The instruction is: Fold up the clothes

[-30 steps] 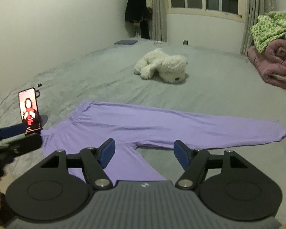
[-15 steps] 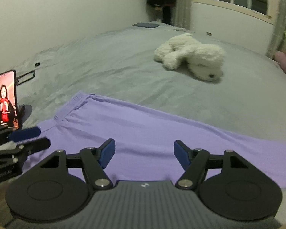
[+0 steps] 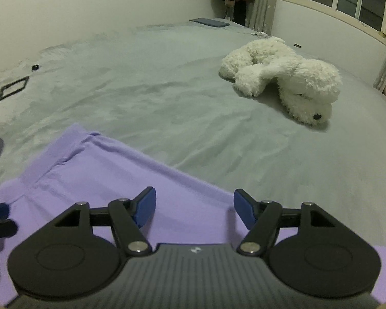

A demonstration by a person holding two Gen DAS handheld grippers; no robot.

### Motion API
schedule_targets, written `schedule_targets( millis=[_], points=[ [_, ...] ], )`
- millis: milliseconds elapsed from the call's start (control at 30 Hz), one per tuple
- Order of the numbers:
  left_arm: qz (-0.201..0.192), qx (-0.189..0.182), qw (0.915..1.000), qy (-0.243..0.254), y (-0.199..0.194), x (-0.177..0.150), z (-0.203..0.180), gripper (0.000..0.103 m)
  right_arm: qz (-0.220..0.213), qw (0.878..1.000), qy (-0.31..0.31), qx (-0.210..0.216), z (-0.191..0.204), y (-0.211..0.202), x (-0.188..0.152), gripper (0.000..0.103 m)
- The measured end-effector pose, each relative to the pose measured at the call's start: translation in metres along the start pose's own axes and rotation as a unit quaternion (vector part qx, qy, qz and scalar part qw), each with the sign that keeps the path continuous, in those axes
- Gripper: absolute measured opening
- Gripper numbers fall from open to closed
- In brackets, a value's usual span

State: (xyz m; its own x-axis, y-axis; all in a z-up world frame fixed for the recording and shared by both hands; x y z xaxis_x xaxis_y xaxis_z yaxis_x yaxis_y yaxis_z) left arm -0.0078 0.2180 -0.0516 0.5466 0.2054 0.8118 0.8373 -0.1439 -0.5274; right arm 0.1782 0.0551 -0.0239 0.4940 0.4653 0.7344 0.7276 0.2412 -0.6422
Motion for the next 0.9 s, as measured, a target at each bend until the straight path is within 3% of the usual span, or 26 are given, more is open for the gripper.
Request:
schedule_targets(
  millis=[267,367,433,900],
  points=[
    [0.01,0.008,0.9998,-0.012,0.005,0.003,0.002,0.025,0.04,0.999,0.016,-0.01,-0.003,0.032,0.005,0.062],
    [0.011,0.009,0.9997,-0.02,0.007,0.004,0.004,0.025,0.043,0.999,0.019,-0.004,0.002,0.03,0.007,0.037],
    [0.012,0.01,0.9996,-0.025,0.008,0.005,0.006,0.025,0.045,0.999,0.006,-0.008,0.01,0.024,0.008,0.007],
    [0.013,0.02,0.9985,-0.05,0.016,0.012,0.01,0.021,-0.001,1.0,0.025,0.018,0.005,-0.075,0.026,0.005]
  ],
)
Point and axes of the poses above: each gripper's, at about its wrist camera, not at the fingertips, and y roughly the way its jaws point, z to its left, x to its top, the point moved 2 cm from there along y, roughly the way its jaws point, and after that the axes turned 13 degrees about -x, right-handed, at the moved point
